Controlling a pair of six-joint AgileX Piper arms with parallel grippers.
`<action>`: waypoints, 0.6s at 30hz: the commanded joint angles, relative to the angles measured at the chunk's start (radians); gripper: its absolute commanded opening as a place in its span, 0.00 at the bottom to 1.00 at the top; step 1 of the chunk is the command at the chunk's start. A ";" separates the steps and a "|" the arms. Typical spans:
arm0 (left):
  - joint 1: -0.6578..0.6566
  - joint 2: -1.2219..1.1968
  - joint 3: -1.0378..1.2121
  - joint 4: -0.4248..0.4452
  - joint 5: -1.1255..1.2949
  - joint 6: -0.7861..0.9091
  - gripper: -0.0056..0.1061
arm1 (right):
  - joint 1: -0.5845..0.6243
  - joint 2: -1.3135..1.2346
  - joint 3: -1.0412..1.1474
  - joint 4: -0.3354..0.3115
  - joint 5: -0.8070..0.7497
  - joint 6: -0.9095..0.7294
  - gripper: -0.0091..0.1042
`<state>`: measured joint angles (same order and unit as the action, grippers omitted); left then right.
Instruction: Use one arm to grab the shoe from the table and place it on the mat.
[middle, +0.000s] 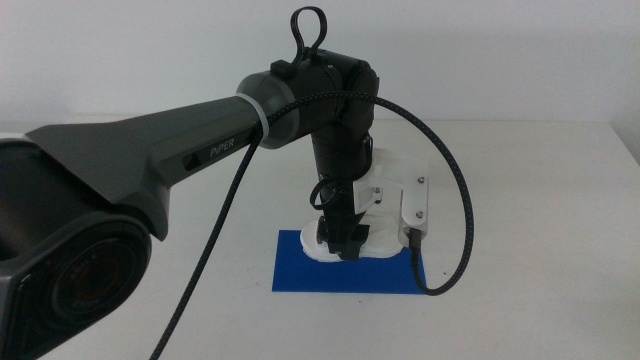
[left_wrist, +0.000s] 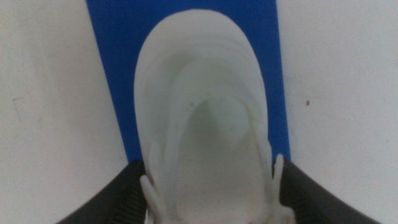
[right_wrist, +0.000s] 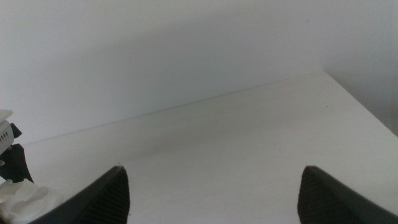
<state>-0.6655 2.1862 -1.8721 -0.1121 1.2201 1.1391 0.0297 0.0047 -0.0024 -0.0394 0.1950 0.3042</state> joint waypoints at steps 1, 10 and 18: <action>0.011 0.002 0.005 0.003 0.001 -0.003 0.03 | 0.002 -0.005 0.002 -0.006 -0.009 -0.004 0.78; 0.018 0.053 0.005 -0.012 0.001 -0.011 0.08 | 0.002 -0.005 0.002 -0.006 -0.009 -0.004 0.78; 0.018 0.060 0.005 -0.039 0.001 0.014 0.52 | 0.002 -0.005 0.002 -0.006 -0.009 -0.004 0.78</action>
<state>-0.6485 2.2470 -1.8660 -0.1337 1.2180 1.1474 0.0297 0.0047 -0.0024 -0.0394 0.1950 0.3042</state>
